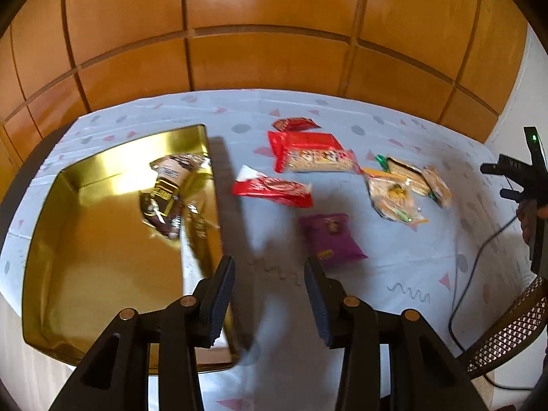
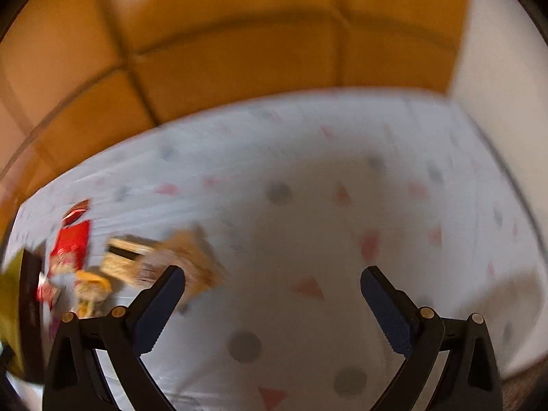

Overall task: Organize snacks
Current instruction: 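Move both tools back toward the remaining snacks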

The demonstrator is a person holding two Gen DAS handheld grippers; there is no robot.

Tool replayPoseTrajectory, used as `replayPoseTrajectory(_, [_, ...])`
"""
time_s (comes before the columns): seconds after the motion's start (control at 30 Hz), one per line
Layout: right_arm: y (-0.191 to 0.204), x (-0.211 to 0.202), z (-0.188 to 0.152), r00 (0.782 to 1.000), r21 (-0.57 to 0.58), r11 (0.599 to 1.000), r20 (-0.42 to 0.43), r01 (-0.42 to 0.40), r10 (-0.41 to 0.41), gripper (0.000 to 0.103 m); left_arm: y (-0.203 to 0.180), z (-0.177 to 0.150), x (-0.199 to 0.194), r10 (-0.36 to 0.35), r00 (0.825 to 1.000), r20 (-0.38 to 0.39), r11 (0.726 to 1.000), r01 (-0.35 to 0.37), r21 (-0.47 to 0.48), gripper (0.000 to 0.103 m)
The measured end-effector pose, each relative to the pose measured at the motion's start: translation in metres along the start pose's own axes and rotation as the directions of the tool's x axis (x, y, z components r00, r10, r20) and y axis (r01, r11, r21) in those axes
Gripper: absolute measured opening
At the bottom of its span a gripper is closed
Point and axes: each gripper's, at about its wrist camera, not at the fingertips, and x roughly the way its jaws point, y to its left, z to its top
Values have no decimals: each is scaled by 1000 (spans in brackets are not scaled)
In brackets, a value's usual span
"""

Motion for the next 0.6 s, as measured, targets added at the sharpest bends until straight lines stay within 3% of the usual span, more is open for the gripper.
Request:
replayPoseTrajectory(0.13, [-17,3,2,1000,93,995,-13,-24,25,103,-5,4,8,-47,998,-30,999,46,-23,42])
replayPoseTrajectory(0.27, [-17,3,-1,999,90,996,-21,-26,28,103,-17,11,13,-76,996,-42,997,76,-15,43])
replayPoseTrajectory(0.3, [-12,4,-1,999,84,996,-19,-25,27,103,-19,12,14,-83,996,-44,996,83,-14,44])
replayPoseTrajectory(0.37, [-10,3,-1,999,72,997,-15,-30,31,103,-24,17,19,-106,993,-60,994,105,-27,57])
replayPoseTrajectory(0.6, [-7,2,-2,999,65,997,-12,-46,47,103,-28,30,43,-166,979,-120,981,151,-125,64])
